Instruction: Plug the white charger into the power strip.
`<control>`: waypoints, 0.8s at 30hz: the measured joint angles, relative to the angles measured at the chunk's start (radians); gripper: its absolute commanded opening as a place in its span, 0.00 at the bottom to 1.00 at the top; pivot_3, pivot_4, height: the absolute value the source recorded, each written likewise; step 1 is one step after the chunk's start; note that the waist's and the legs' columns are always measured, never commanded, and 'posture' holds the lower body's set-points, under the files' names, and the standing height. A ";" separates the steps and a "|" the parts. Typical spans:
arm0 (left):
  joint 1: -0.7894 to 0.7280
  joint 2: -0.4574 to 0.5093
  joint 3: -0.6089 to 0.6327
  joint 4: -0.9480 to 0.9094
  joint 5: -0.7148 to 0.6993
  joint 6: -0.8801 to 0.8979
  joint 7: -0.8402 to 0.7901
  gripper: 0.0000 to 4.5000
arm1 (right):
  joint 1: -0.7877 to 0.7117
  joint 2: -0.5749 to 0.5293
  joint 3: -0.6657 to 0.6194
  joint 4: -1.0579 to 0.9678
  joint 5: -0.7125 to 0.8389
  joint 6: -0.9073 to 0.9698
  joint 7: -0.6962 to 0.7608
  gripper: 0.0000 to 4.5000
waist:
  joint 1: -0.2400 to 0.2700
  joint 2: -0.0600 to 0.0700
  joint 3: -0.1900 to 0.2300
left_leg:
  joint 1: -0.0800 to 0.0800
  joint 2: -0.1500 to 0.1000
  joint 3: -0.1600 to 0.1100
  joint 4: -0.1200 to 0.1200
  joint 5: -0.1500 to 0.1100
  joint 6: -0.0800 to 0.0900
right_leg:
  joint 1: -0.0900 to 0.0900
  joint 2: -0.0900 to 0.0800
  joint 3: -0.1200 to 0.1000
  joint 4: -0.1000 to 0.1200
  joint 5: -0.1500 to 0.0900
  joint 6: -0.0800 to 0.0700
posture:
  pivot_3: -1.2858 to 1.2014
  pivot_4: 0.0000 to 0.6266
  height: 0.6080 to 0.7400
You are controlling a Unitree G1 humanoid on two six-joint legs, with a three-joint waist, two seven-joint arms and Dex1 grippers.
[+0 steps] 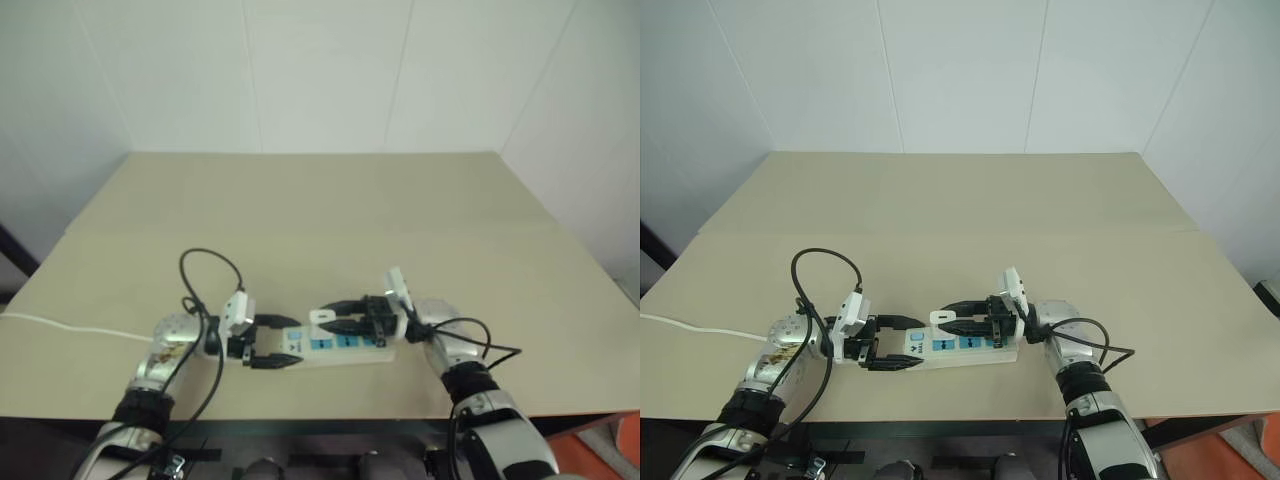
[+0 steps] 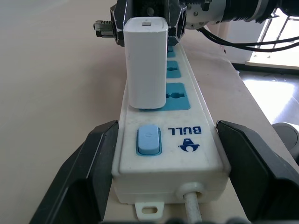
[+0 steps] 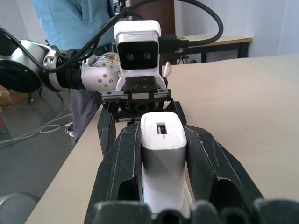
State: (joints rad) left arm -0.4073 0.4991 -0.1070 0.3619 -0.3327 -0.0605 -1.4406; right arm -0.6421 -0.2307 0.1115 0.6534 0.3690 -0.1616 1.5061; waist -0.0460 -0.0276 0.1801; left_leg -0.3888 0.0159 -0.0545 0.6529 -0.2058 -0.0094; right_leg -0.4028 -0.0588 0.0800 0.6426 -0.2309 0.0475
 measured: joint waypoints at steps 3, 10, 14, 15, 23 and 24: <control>0.001 0.000 0.000 0.000 0.001 -0.001 0.002 0.70 | -0.015 -0.002 0.012 0.031 -0.006 -0.033 0.009 0.25 | 0.000 -0.001 -0.001 | 0.001 0.000 0.000 0.000 0.000 0.000 | 0.001 0.000 0.000 0.000 0.000 0.000 | 0.52 0.24 1.00; 0.008 0.004 0.000 -0.001 0.008 -0.003 0.008 0.70 | -0.050 -0.005 0.037 0.087 -0.014 -0.082 0.024 0.25 | -0.003 -0.001 -0.002 | 0.010 0.000 0.000 -0.003 0.000 0.000 | 0.009 0.000 0.001 -0.002 -0.002 -0.001 | 0.52 0.24 1.00; 0.012 0.005 0.000 -0.003 0.011 -0.002 0.012 0.70 | -0.055 -0.004 0.041 0.109 -0.014 -0.093 0.026 0.25 | -0.003 -0.002 -0.003 | 0.017 0.000 0.001 -0.007 0.000 0.000 | 0.014 0.000 0.001 -0.002 -0.003 -0.003 | 0.52 0.24 1.00; 0.013 0.005 0.000 -0.004 0.011 -0.002 0.013 0.70 | -0.056 -0.003 0.041 0.113 -0.014 -0.092 0.026 0.25 | -0.003 -0.002 -0.004 | 0.017 0.000 0.001 -0.007 0.000 0.000 | 0.014 0.000 0.001 -0.002 -0.004 -0.003 | 0.52 0.24 1.00; 0.019 0.005 0.000 -0.010 0.013 0.002 0.019 0.70 | -0.059 -0.001 0.041 0.127 -0.014 -0.089 0.020 0.25 | -0.003 -0.003 -0.008 | 0.018 0.001 0.001 -0.008 0.000 0.000 | 0.014 0.000 0.001 -0.002 -0.004 -0.004 | 0.52 0.24 1.00; 0.020 0.005 0.000 -0.012 0.013 0.003 0.020 0.70 | -0.058 -0.001 0.040 0.127 -0.014 -0.089 0.018 0.25 | -0.003 -0.003 -0.008 | 0.018 0.001 0.001 -0.008 0.000 0.000 | 0.014 0.000 0.001 -0.002 -0.004 -0.004 | 0.52 0.24 1.00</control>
State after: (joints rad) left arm -0.3871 0.5040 -0.1070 0.3504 -0.3194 -0.0579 -1.4210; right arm -0.7003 -0.2314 0.1517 0.7805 0.3547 -0.2509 1.5239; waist -0.0493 -0.0303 0.1716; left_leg -0.3708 0.0165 -0.0539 0.6449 -0.2059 -0.0096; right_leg -0.3885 -0.0589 0.0805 0.6404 -0.2351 0.0439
